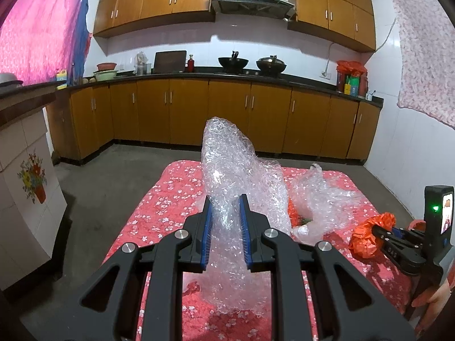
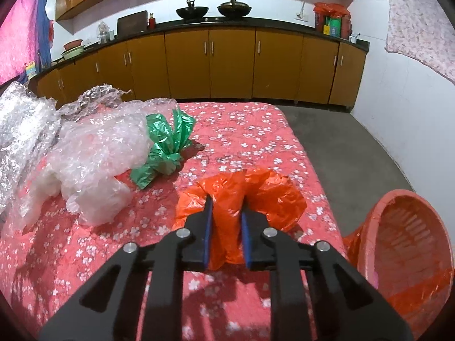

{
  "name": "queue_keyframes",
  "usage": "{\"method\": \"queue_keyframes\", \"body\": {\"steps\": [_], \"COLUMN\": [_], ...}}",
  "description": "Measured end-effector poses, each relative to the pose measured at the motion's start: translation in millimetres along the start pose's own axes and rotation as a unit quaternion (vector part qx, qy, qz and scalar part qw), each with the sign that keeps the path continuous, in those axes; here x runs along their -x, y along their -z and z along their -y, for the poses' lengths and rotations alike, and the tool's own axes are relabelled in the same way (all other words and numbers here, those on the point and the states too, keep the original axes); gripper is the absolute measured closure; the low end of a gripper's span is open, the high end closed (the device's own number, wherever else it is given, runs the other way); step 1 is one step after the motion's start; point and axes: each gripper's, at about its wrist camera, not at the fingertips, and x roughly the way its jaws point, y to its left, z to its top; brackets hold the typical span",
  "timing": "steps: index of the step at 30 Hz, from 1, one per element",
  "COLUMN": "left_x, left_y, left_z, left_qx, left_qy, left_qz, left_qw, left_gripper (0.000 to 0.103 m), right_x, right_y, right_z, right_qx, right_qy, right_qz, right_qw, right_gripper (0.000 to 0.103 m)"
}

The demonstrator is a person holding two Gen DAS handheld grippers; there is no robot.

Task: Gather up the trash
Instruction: 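Lift the bubble wrap with the left tool while the right tool grasps a red bag, then carry bubble wrap and red bag to the orange basket and release both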

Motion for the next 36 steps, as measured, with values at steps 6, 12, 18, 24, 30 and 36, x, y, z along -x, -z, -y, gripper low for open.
{"method": "queue_keyframes", "body": {"steps": [6, 12, 18, 24, 30, 36], "left_x": [13.9, 25.9, 33.2, 38.3, 42.4, 45.2], "left_y": [-1.6, -5.7, -9.7, -9.3, -3.9, 5.8], "left_z": [6.8, 27.7, 55.5, 89.3, 132.7, 174.7], "left_qx": [-0.002, -0.010, -0.021, -0.039, -0.063, -0.087], "left_qy": [0.013, 0.036, 0.068, 0.104, 0.150, 0.191], "left_qz": [0.008, 0.016, 0.017, 0.015, 0.008, -0.002], "left_qw": [0.9999, 0.9992, 0.9973, 0.9937, 0.9867, 0.9777], "left_gripper": [0.085, 0.085, 0.085, 0.085, 0.085, 0.085], "right_x": [25.3, 64.4, 96.5, 122.4, 142.0, 165.7], "right_y": [1.2, -3.6, -6.3, -0.7, 11.9, 28.7], "right_z": [15.5, 36.3, 63.6, 96.2, 135.1, 178.5], "right_qx": [-0.015, -0.029, -0.046, -0.064, -0.090, -0.118], "right_qy": [0.001, 0.004, 0.015, 0.040, 0.067, 0.099], "right_qz": [0.013, 0.040, 0.063, 0.078, 0.083, 0.091], "right_qw": [1.000, 0.999, 0.997, 0.994, 0.990, 0.984], "right_gripper": [0.086, 0.086, 0.086, 0.086, 0.086, 0.086]}}
